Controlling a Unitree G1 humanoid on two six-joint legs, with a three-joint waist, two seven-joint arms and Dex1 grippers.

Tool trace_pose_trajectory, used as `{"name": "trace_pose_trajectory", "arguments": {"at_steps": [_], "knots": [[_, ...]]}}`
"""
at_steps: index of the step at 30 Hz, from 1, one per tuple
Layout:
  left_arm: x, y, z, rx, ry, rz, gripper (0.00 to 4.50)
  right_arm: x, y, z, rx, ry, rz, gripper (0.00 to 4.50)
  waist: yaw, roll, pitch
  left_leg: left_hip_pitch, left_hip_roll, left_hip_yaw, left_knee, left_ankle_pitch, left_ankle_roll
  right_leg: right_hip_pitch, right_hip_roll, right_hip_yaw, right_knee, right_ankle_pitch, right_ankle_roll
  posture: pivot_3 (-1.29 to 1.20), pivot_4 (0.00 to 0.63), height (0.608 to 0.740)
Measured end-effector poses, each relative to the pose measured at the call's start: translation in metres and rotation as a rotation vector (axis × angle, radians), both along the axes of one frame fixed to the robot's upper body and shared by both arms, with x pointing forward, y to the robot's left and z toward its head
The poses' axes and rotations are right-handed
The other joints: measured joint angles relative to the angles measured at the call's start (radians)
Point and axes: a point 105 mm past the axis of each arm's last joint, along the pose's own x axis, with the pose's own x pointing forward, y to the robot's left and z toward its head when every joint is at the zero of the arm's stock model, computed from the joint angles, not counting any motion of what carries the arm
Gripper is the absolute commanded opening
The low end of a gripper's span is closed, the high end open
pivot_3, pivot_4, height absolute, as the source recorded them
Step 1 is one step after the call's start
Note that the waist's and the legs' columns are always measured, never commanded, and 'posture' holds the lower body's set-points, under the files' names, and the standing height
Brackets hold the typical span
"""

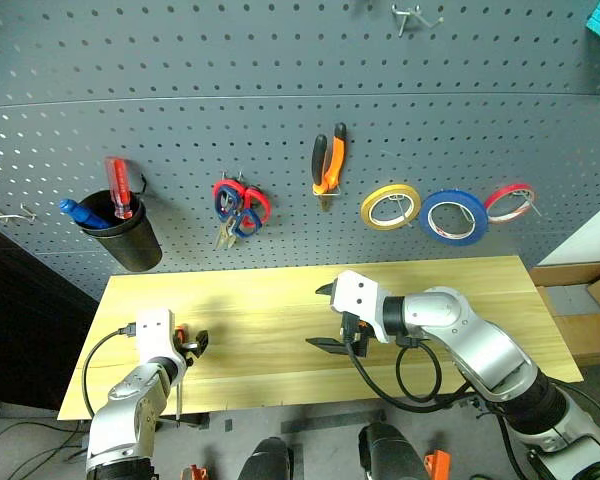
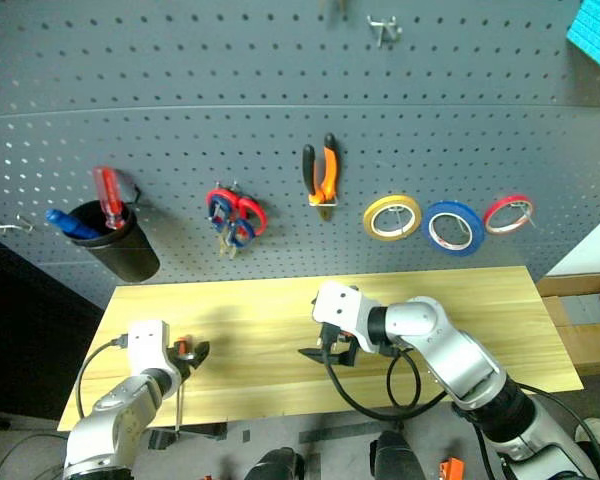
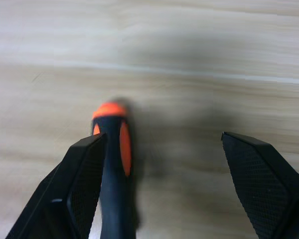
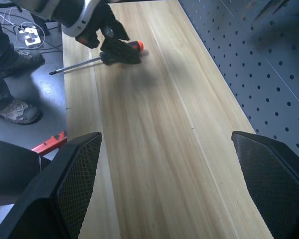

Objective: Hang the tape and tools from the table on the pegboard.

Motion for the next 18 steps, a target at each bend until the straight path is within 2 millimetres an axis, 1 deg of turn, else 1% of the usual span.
{"name": "trace_pose_trajectory", "arguments": {"at_steps": [1, 3, 6, 8, 11, 14, 17, 18], "knots": [[-0.002, 0.0, 0.001, -0.004, -0.008, 0.017, 4.47, 0.0, 0.0, -0.001, 0.0, 0.002, -0.003, 4.5, 0.001, 0.0, 0.0, 0.0, 0.0, 0.0, 0.0, 0.0, 0.0, 0.0, 0.0, 0.0, 0.0, 0.0, 0.0, -0.03, 0.208, 0.74], [-0.002, -0.001, 0.01, -0.013, -0.053, 0.045, 4.47, 0.0, -0.001, -0.001, 0.0, 0.005, -0.006, 4.5, 0.002, 0.0, 0.0, 0.0, 0.0, 0.0, 0.001, 0.0, 0.0, 0.001, 0.0, -0.001, 0.0, 0.0, 0.0, -0.03, 0.208, 0.74], [0.001, -0.002, 0.03, -0.015, -0.15, 0.06, 4.49, 0.0, -0.001, -0.002, 0.001, 0.006, -0.006, 4.5, 0.003, 0.0, 0.0, -0.001, 0.0, 0.0, 0.001, 0.0, 0.0, 0.001, 0.0, -0.004, 0.001, 0.0, 0.0, -0.03, 0.208, 0.74], [-0.005, 0.001, 0.036, 0.009, -0.173, 0.075, 4.49, -0.001, 0.0, -0.002, 0.002, 0.007, -0.005, 4.5, 0.002, 0.0, 0.0, -0.001, 0.0, 0.0, 0.001, 0.0, 0.0, 0.001, 0.0, -0.004, 0.0, 0.0, 0.0, -0.02, 0.208, 0.74], [-0.017, 0.008, 0.029, 0.009, -0.139, 0.124, 4.49, -0.001, 0.0, -0.002, 0.002, 0.007, -0.005, 4.5, -0.001, 0.0, 0.0, -0.001, 0.0, 0.001, 0.0, 0.0, 0.0, 0.001, 0.0, -0.003, 0.0, 0.0, 0.0, -0.02, 0.208, 0.74], [-0.035, 0.017, 0.012, -0.029, -0.05, 0.179, 4.49, -0.001, 0.0, -0.002, 0.002, 0.007, -0.005, 4.5, 0.002, 0.0, 0.0, -0.001, 0.0, 0.0, 0.0, 0.0, 0.0, 0.001, 0.0, -0.005, 0.0, 0.0, 0.0, -0.01, 0.207, 0.74], [-0.04, 0.016, -0.001, -0.071, 0.019, 0.205, 4.49, -0.001, 0.001, -0.001, 0.007, 0.008, -0.001, 4.5, 0.007, 0.0, 0.0, -0.002, 0.0, -0.001, 0.001, 0.0, 0.0, 0.001, 0.0, -0.006, 0.0, 0.0, 0.0, -0.01, 0.207, 0.74], [-0.038, 0.015, -0.004, -0.085, 0.037, 0.213, 4.49, -0.001, 0.002, -0.001, 0.009, 0.009, 0.002, 4.5, 0.009, 0.0, 0.0, -0.002, 0.0, -0.001, 0.001, 0.0, 0.0, 0.002, -0.001, -0.007, 0.0, 0.0, 0.0, -0.01, 0.207, 0.74]]}}
